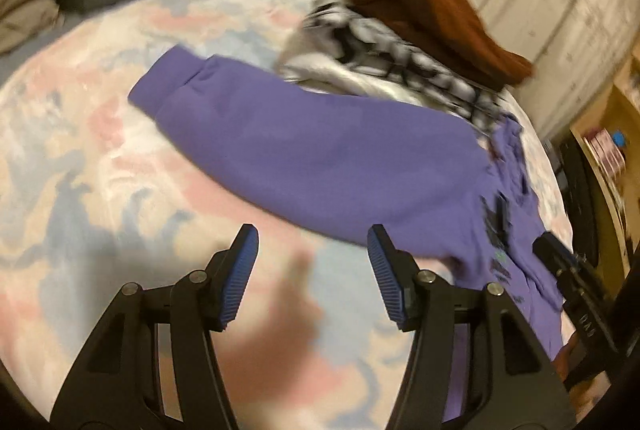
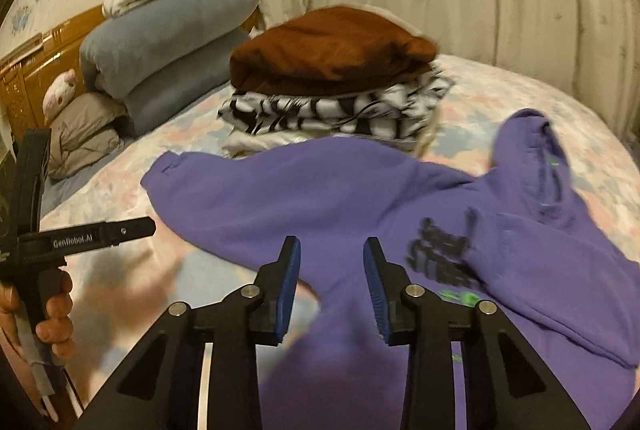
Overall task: Fold large clothes
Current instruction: 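Move the left tool toward the other hoodie sleeve, then grasp the other sleeve with the left gripper and fold it across the body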
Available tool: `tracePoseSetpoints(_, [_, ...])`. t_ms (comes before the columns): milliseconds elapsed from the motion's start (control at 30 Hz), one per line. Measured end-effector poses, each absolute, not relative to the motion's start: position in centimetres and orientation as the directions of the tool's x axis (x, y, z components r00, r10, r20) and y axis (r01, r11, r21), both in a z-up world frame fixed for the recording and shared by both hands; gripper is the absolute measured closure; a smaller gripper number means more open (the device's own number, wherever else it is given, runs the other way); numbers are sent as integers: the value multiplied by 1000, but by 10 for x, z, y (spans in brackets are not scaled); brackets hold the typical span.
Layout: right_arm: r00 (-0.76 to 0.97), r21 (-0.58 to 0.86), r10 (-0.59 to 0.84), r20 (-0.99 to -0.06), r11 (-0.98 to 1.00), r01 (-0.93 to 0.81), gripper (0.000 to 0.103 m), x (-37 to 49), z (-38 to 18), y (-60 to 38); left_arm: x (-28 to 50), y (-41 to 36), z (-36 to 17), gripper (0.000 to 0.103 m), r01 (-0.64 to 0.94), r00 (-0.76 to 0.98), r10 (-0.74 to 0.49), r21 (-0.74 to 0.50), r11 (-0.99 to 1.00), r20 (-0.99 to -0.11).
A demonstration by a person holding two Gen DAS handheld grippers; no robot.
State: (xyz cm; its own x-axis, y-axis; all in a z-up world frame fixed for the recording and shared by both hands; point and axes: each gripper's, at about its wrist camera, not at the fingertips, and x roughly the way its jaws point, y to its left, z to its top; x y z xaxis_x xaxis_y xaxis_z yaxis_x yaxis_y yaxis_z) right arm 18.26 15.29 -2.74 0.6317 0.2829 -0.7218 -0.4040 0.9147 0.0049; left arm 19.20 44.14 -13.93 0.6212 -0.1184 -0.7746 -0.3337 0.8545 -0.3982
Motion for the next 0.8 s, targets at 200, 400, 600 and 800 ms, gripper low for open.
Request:
tracePoseSetpoints(200, [558, 24, 264, -787, 917, -399, 78, 247, -94, 187, 224, 490, -183, 49, -409, 594, -137, -445, 797, -793])
tracePoseSetpoints(400, [476, 44, 235, -848, 925, -378, 78, 278, -156, 196, 249, 522, -208, 49, -429, 628, -170, -521, 738, -759])
tracePoseSetpoints(600, [489, 48, 248, -837, 922, -385, 78, 279, -166, 197, 266, 519, -206, 89, -453, 635, -82, -456, 766, -768])
tracePoseSetpoints(800, [477, 73, 263, -838, 922, -381, 78, 280, -166, 195, 256, 477, -155, 97, -425, 668, 62, -312, 850, -741])
